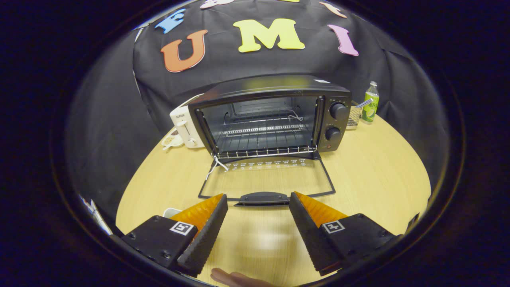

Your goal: Open the toaster oven, put the food inside, and close the toaster oven door.

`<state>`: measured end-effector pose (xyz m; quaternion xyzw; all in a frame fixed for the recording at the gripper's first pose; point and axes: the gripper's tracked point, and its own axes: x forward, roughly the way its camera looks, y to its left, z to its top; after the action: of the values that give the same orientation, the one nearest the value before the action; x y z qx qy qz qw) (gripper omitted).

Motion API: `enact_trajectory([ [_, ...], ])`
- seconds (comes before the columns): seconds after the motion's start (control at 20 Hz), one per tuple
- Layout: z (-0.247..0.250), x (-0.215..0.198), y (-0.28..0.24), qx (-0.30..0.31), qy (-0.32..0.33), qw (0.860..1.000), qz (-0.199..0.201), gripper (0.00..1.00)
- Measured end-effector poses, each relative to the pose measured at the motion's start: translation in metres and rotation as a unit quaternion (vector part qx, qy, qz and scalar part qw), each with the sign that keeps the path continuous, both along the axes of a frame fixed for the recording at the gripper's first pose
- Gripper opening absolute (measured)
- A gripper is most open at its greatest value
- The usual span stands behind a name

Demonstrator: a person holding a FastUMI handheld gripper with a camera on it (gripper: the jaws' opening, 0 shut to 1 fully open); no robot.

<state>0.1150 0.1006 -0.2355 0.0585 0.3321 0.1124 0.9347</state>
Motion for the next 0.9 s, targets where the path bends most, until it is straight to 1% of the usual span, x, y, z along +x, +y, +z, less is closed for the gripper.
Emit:
enact_trajectory([
  [0.1,0.008,-0.014,0.012,0.036,0.019,0.999,0.021,1.00],
  [0.15,0.013,-0.021,0.021,0.059,0.030,0.997,0.037,1.00],
  [0.3,0.013,-0.045,0.040,0.106,0.083,0.987,0.082,1.00],
  [0.35,0.010,-0.052,0.045,0.124,0.107,0.982,0.090,1.00],
  [0.5,0.003,-0.077,0.064,0.181,0.180,0.958,0.131,0.95],
  [0.65,-0.005,-0.083,0.070,0.188,0.208,0.947,0.154,0.89],
  [0.7,-0.007,-0.089,0.074,0.194,0.218,0.942,0.167,0.88],
  [0.8,-0.007,-0.101,0.084,0.212,0.244,0.926,0.194,0.84],
  [0.85,-0.007,-0.106,0.089,0.224,0.262,0.917,0.203,0.82],
  [0.9,-0.011,-0.107,0.092,0.227,0.271,0.914,0.200,0.82],
])
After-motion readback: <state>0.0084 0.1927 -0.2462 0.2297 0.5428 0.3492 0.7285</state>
